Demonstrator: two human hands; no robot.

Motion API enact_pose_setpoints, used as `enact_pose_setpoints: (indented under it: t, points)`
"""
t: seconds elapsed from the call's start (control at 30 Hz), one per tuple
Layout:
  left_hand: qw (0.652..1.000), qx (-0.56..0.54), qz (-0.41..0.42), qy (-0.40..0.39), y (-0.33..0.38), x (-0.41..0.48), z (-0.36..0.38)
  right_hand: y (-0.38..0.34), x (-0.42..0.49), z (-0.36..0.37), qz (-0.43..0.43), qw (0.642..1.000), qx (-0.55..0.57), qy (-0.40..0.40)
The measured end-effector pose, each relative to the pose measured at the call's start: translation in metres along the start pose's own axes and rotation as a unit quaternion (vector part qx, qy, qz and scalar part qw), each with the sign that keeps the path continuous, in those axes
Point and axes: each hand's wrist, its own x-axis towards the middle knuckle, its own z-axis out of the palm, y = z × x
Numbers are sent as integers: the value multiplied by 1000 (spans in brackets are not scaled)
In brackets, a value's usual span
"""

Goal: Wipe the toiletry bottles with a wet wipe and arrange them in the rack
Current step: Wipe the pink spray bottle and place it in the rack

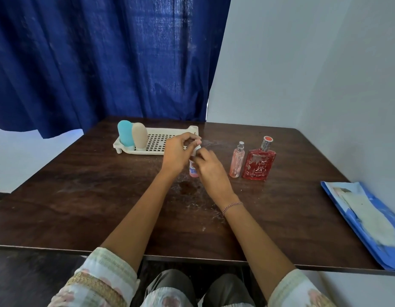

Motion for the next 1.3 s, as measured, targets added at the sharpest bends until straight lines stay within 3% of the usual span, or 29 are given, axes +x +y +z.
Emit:
enact_pose_setpoints:
  t: [0.1, 0.27, 0.6, 0.77, 1.0, 1.17, 1.3]
  points:
    - [1000, -4, 4, -2, -3, -1, 2, 6, -4, 2, 3, 1000, 15, 25]
    - [999, -27, 20, 1, -4, -5, 5, 22, -3, 2, 95, 986, 101, 91]
    - [995, -81, 59, -11, -17, -16, 5, 4, -7, 3, -40, 996, 58, 54]
    - [992, -106, 64, -26, -19, -19, 11, 17, -8, 2, 33, 989, 104, 96]
    - [988, -135, 64, -35, -23, -17, 10, 32, 15, -10, 90, 968, 224, 68]
    - [986, -159, 46, -13, -23, -19, 9, 18, 6, 0, 88, 973, 195, 91]
    - [975, -216, 32, -31, -20, -23, 6, 14, -10, 5, 11, 989, 127, 79]
